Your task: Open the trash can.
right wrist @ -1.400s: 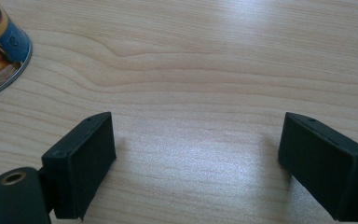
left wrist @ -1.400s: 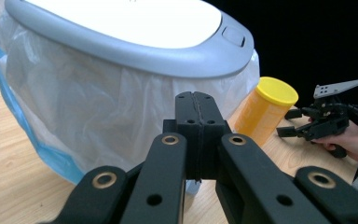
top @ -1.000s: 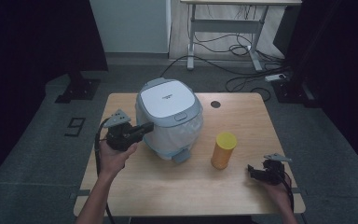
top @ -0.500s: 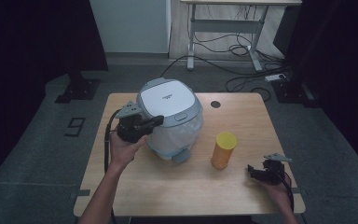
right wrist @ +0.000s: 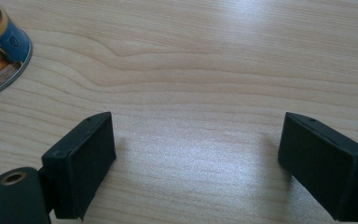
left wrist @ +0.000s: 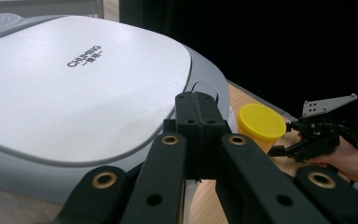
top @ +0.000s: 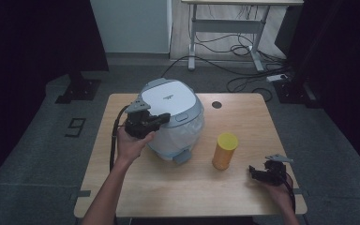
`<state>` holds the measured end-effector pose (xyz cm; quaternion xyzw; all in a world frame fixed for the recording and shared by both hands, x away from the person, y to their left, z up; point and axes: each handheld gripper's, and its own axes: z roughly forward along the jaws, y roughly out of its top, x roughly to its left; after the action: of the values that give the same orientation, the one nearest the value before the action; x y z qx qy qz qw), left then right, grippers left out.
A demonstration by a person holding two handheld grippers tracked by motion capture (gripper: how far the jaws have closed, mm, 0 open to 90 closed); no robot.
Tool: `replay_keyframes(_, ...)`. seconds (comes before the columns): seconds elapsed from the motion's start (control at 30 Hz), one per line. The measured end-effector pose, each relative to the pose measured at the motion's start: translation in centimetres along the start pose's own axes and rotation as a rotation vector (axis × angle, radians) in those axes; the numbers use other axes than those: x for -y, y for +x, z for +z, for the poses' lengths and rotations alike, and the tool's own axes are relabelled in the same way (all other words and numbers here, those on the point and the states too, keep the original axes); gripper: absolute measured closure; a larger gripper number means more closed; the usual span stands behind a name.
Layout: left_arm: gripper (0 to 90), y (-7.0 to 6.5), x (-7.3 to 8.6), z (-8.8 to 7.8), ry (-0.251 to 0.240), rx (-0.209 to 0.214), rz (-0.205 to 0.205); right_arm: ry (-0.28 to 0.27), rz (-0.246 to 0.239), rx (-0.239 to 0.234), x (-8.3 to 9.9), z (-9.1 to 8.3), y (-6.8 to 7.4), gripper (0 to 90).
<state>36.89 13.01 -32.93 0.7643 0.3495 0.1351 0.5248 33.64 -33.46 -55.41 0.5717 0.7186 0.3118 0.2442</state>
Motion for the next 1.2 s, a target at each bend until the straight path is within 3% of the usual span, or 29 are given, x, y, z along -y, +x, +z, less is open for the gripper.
replay_keyframes(0.4,90.0,-0.7,-0.9,1.7,0.015,0.024,0.006,0.000,0.000,0.000,0.0,0.0,0.0,10.2)
replay_keyframes(0.8,90.0,-0.8,-1.5,3.3,0.046,0.018,0.014,0.000,0.002,0.000,0.0,0.0,0.0,10.2)
replay_keyframes(1.2,90.0,-0.6,-1.6,4.0,0.058,0.044,-0.008,0.000,0.001,0.000,0.0,0.0,0.0,10.2)
